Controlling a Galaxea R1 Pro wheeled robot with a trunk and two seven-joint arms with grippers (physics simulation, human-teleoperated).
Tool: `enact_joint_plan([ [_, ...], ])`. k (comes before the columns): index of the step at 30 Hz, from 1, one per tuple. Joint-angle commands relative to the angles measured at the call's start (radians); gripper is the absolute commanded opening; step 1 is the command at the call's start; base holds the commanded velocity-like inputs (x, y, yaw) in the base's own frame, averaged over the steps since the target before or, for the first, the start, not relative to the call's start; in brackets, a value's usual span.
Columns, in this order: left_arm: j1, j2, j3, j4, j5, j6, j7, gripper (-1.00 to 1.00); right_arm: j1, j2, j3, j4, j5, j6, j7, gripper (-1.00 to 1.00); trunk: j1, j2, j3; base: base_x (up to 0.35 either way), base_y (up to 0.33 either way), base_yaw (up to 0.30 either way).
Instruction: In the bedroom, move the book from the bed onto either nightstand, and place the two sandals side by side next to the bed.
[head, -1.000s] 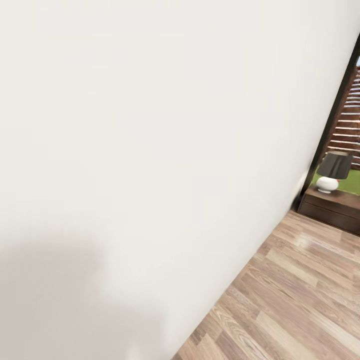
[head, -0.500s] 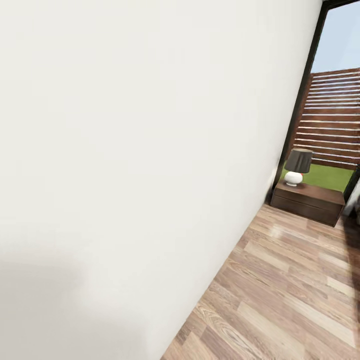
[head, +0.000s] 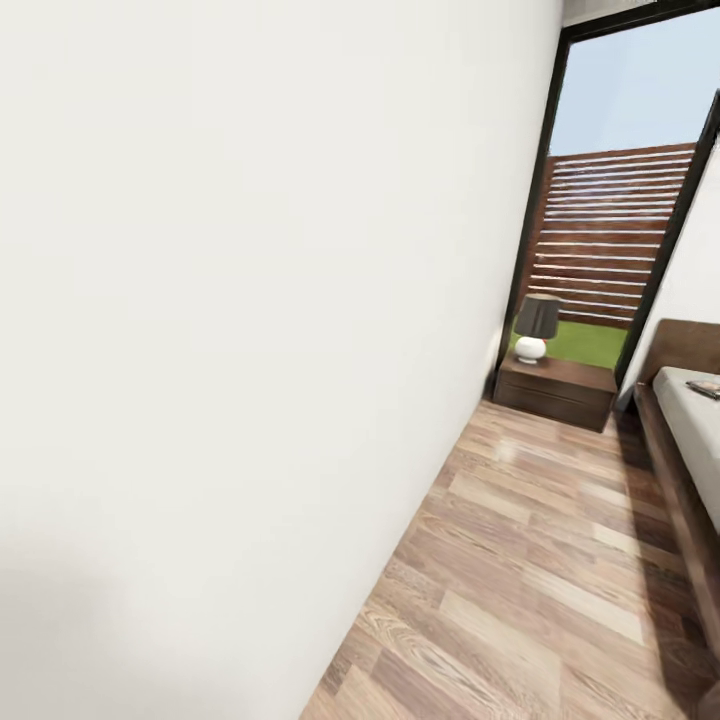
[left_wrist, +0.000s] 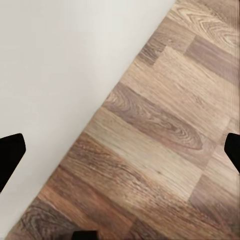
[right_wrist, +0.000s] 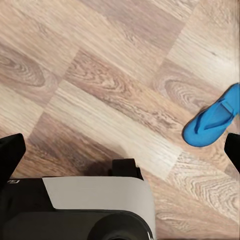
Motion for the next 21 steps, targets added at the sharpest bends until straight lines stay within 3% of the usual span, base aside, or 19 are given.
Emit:
enact_joint_plan([
  [1,0.000,0.000,0.000,0.000,0.001,-0.003,0.000,1.00,0.000,0.000,-0.002,0.000,0.000,-0.002,0.000,1.00,0.000,0.000,0.000,0.000,0.000,-0.288],
  [21,0.000,0.000,-0.001,0.000,0.001,-0.003,0.000,1.00,0.000,0.000,-0.002,0.000,0.000,-0.002,0.000,1.00,0.000,0.000,0.009,0.000,0.000,-0.288],
])
